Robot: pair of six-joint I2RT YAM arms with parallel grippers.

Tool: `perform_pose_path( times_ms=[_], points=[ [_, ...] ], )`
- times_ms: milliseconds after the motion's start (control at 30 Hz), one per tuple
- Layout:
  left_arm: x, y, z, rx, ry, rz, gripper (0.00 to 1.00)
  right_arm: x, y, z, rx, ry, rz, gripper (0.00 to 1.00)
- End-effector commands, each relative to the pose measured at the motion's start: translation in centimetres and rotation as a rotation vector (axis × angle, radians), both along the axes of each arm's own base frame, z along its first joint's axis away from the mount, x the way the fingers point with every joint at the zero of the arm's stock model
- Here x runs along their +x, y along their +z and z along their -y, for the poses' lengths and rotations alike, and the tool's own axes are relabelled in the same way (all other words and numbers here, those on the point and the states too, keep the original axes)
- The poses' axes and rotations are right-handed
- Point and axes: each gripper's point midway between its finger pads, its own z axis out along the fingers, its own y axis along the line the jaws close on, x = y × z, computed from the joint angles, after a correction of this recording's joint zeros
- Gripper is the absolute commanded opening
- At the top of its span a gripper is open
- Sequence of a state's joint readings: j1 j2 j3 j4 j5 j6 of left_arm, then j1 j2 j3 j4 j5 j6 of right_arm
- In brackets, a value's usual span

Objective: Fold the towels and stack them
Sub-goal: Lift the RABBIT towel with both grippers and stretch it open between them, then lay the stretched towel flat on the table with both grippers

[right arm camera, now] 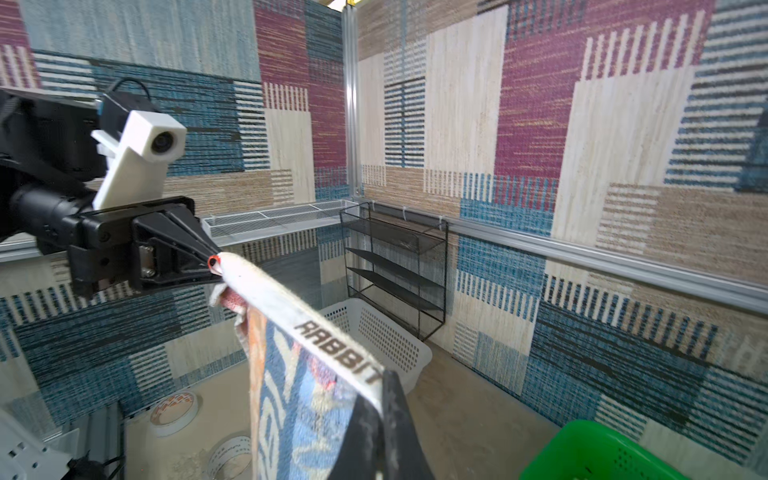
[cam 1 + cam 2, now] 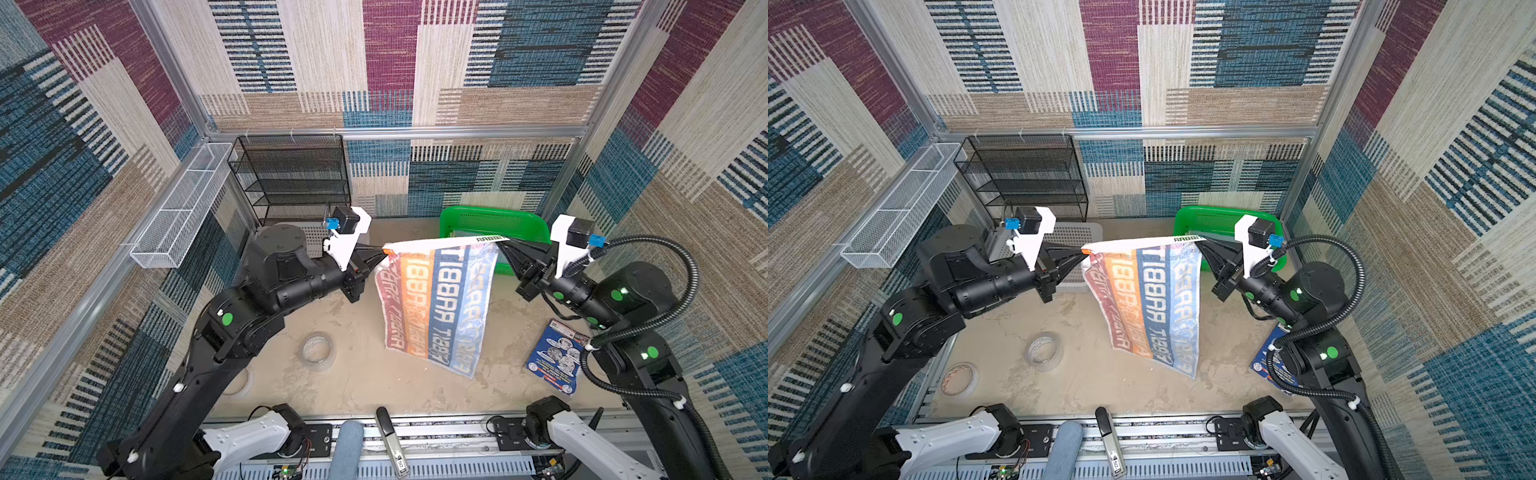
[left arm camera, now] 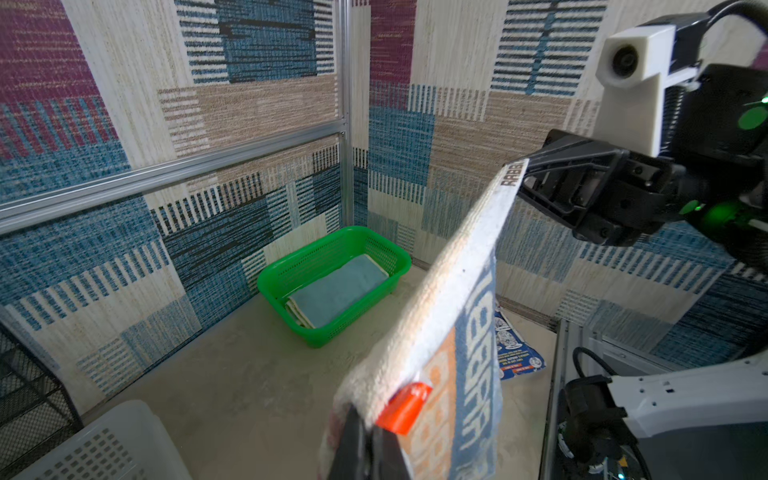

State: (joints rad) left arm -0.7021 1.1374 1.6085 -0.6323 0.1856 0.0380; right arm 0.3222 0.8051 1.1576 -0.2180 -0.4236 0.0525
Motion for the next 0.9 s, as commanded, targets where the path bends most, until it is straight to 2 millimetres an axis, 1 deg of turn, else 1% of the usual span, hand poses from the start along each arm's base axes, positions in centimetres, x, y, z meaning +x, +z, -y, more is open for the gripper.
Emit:
perform_pose_path(
  times_ms=[0, 100, 233, 333, 433, 467, 567, 667, 767, 867],
  points=[
    [4.5, -2.4, -1.6, 0.117, 0.217, 0.006, 0.00, 4.9, -2.6, 3.5, 0.015, -0.292, -0.091, 0.00],
    [7.8, -5.0, -0.9, 0.217, 0.284, -0.014, 0.00, 7.8, -5.9, 4.0, -0.031, -0.372, -0.155, 0.00],
    [12.0, -8.6, 0.1, 0.331, 0.358, -0.040, 0.00, 11.2, -9.8, 4.2, -0.095, -0.446, -0.217, 0.00],
    [14.9, -12.0, 0.5, 0.417, 0.406, -0.081, 0.00, 13.0, -12.6, 3.7, -0.129, -0.449, -0.249, 0.00],
    [17.0, -15.6, 1.1, 0.478, 0.419, -0.137, 0.00, 14.3, -15.3, 3.0, -0.151, -0.434, -0.290, 0.00],
    [17.8, -17.1, 1.1, 0.496, 0.424, -0.159, 0.00, 14.6, -16.3, 2.9, -0.156, -0.432, -0.307, 0.00],
    [19.4, -20.7, 1.6, 0.522, 0.423, -0.209, 0.00, 15.4, -19.4, 2.7, -0.171, -0.434, -0.370, 0.00],
    [20.5, -23.8, 2.1, 0.552, 0.415, -0.266, 0.00, 15.8, -22.3, 2.5, -0.189, -0.432, -0.436, 0.00],
    [20.7, -25.8, 2.2, 0.591, 0.412, -0.307, 0.00, 15.7, -24.7, 2.4, -0.204, -0.427, -0.490, 0.00],
    [20.1, -26.5, 2.1, 0.597, 0.399, -0.330, 0.00, 15.3, -26.6, 2.3, -0.216, -0.419, -0.538, 0.00]
  ],
)
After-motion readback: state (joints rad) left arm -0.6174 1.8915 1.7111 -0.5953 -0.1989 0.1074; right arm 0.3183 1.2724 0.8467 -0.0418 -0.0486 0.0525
